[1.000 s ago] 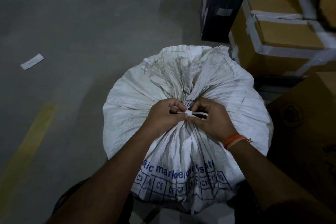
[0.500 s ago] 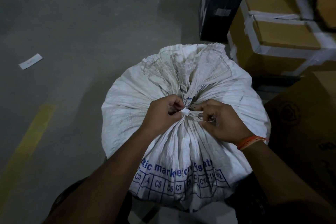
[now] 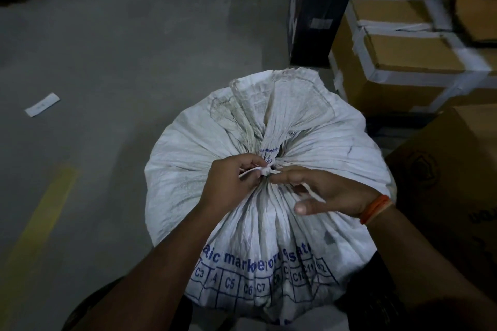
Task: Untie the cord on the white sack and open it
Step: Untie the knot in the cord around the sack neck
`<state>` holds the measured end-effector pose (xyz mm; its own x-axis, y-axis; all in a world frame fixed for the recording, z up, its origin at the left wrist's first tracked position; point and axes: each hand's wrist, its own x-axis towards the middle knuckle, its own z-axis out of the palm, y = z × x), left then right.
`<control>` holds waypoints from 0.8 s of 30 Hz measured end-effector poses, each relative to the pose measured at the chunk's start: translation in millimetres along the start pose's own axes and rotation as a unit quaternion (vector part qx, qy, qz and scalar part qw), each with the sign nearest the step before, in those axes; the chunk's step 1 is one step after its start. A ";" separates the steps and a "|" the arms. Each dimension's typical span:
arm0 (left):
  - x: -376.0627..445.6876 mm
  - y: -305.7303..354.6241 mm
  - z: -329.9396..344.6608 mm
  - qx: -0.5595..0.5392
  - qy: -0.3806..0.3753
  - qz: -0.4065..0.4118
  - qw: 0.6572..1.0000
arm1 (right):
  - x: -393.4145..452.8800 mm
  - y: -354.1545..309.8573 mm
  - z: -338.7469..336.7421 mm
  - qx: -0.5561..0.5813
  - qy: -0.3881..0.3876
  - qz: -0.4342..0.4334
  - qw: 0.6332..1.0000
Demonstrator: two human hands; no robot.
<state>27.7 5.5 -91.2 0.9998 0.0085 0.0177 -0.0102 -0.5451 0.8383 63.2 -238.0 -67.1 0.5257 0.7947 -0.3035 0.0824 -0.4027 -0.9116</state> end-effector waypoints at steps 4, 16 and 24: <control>-0.8 3.0 -0.5 -0.021 -0.006 -0.015 1.000 | -2.6 6.9 -3.8 0.023 -0.060 0.007 0.998; -2.0 1.8 0.3 -0.044 -0.007 -0.025 0.999 | 8.3 4.1 4.1 0.048 0.133 0.050 0.989; -2.0 -2.2 1.0 -0.116 -0.010 -0.056 0.992 | 30.1 8.6 18.8 -0.021 0.343 0.021 0.939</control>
<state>25.7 5.8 -93.7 0.9951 0.0406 -0.0904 0.0987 -0.3344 0.9372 63.9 -209.0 -89.3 0.9496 0.3037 -0.0770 0.0740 -0.4561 -0.8868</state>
